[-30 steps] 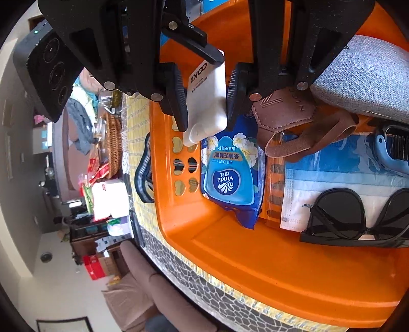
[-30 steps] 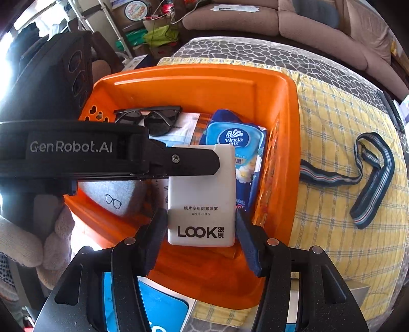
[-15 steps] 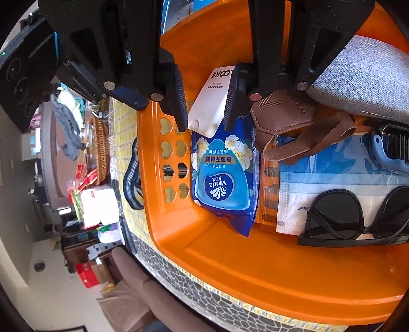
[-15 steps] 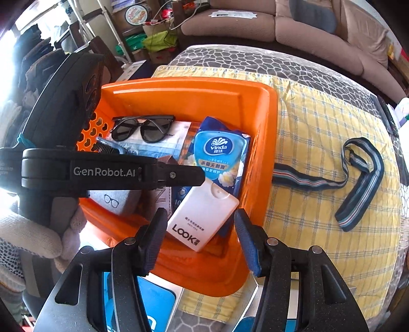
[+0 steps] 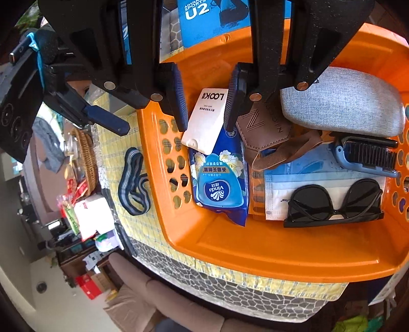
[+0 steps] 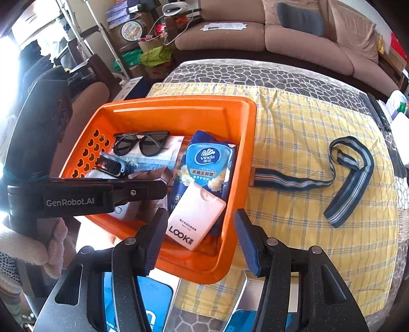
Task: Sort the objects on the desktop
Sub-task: 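Carry the LOOK card into the orange basket and open the right tool, then withdraw the right tool from the basket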
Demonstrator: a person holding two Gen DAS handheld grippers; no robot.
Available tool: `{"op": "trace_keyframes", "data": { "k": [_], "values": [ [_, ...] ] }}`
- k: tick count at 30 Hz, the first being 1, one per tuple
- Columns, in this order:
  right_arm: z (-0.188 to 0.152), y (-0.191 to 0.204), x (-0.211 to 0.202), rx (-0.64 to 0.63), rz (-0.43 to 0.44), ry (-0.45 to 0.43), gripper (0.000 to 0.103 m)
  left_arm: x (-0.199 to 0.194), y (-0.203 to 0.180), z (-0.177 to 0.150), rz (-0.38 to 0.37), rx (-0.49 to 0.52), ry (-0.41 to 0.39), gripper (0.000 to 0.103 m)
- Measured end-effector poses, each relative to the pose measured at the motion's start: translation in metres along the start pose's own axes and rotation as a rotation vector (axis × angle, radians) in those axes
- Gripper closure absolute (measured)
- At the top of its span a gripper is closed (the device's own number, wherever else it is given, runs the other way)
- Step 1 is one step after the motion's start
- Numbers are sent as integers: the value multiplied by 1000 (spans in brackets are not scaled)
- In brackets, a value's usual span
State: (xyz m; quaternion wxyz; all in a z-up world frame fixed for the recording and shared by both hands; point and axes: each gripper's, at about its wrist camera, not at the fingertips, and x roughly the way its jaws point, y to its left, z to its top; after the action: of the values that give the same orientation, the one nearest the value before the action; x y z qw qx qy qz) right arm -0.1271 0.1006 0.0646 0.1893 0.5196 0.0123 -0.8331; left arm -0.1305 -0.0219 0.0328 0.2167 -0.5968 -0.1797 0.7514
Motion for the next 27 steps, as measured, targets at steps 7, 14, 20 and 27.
{"op": "trace_keyframes", "data": {
  "k": [7,14,20,27],
  "values": [
    [-7,1,-12,7,-11,-19,47,-27,-4,-19,65,48,-31,77],
    [-14,4,-25,8,-21,-39,47,-47,-15,-40,132,106,-60,74],
    [-19,8,-36,5,-32,-59,47,-58,-20,-57,170,129,-82,68],
    [-29,6,-43,12,-42,-75,38,-68,-31,-71,192,160,-107,26]
  ]
}}
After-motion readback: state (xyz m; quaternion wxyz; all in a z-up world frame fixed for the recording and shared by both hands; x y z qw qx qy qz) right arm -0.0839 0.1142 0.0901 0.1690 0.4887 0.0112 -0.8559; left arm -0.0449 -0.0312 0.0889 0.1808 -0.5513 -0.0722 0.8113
